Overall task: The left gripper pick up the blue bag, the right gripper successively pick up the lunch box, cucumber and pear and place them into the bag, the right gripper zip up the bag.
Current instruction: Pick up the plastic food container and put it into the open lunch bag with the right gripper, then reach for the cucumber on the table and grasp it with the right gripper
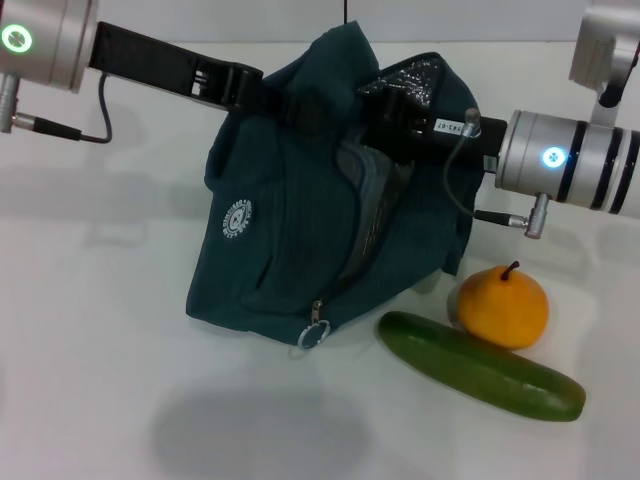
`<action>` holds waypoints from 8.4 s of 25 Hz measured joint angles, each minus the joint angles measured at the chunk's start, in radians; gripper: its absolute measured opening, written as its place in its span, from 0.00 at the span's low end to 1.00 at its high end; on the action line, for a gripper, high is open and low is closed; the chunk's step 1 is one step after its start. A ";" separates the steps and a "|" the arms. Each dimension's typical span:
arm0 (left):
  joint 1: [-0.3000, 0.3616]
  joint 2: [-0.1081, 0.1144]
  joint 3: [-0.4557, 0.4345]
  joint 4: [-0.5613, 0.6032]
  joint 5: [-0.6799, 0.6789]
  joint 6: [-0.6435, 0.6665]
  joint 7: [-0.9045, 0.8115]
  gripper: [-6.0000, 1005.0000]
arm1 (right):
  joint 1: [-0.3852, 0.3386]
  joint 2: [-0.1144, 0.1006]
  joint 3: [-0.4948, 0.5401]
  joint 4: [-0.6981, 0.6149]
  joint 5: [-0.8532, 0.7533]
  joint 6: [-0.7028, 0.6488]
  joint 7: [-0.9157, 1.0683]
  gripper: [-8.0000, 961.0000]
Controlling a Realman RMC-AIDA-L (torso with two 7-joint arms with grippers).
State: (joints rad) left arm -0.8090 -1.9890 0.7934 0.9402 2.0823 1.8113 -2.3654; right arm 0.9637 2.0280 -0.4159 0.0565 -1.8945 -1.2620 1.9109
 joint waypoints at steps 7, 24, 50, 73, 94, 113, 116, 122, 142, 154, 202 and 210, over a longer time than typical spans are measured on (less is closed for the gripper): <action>-0.002 0.003 0.000 0.000 -0.007 -0.001 0.000 0.06 | 0.001 0.000 -0.010 -0.016 0.000 0.001 -0.005 0.12; 0.004 0.013 -0.002 0.000 -0.001 -0.051 0.016 0.05 | -0.009 0.000 -0.061 -0.087 0.000 0.027 -0.009 0.22; 0.051 0.019 -0.003 0.000 -0.006 -0.114 0.025 0.06 | -0.207 -0.005 -0.055 -0.230 0.187 -0.319 -0.487 0.69; 0.101 0.019 -0.030 -0.001 -0.012 -0.121 0.027 0.06 | -0.600 -0.044 -0.109 -0.517 0.340 -0.458 -0.533 0.69; 0.106 0.021 -0.031 -0.001 -0.013 -0.143 0.036 0.06 | -0.636 -0.015 -0.566 -1.292 0.225 -0.569 -0.055 0.69; 0.112 0.016 -0.056 -0.001 -0.013 -0.146 0.038 0.06 | -0.322 -0.014 -0.945 -1.523 -0.256 -0.477 0.469 0.69; 0.108 0.017 -0.056 -0.001 -0.013 -0.146 0.038 0.06 | -0.285 -0.012 -0.966 -1.500 -0.290 -0.492 0.508 0.69; 0.104 0.014 -0.056 -0.001 -0.013 -0.146 0.036 0.06 | -0.231 -0.007 -0.987 -1.409 -0.304 -0.504 0.540 0.69; 0.103 0.014 -0.057 -0.001 -0.035 -0.147 0.038 0.06 | -0.132 -0.004 -1.033 -1.213 -0.350 -0.533 0.578 0.69; 0.103 0.013 -0.057 -0.001 -0.047 -0.147 0.031 0.06 | -0.097 -0.008 -1.040 -1.144 -0.394 -0.521 0.581 0.70; 0.128 0.008 -0.057 -0.001 -0.059 -0.145 0.046 0.06 | -0.026 0.000 -1.413 -1.087 -0.405 -0.306 0.598 0.89; 0.132 0.010 -0.057 -0.001 -0.060 -0.145 0.047 0.06 | -0.017 0.000 -1.435 -1.088 -0.414 -0.298 0.601 0.89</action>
State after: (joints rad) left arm -0.6773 -1.9792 0.7363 0.9388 2.0222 1.6658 -2.3181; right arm 0.9470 2.0279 -1.8510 -1.0316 -2.3090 -1.5600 2.5114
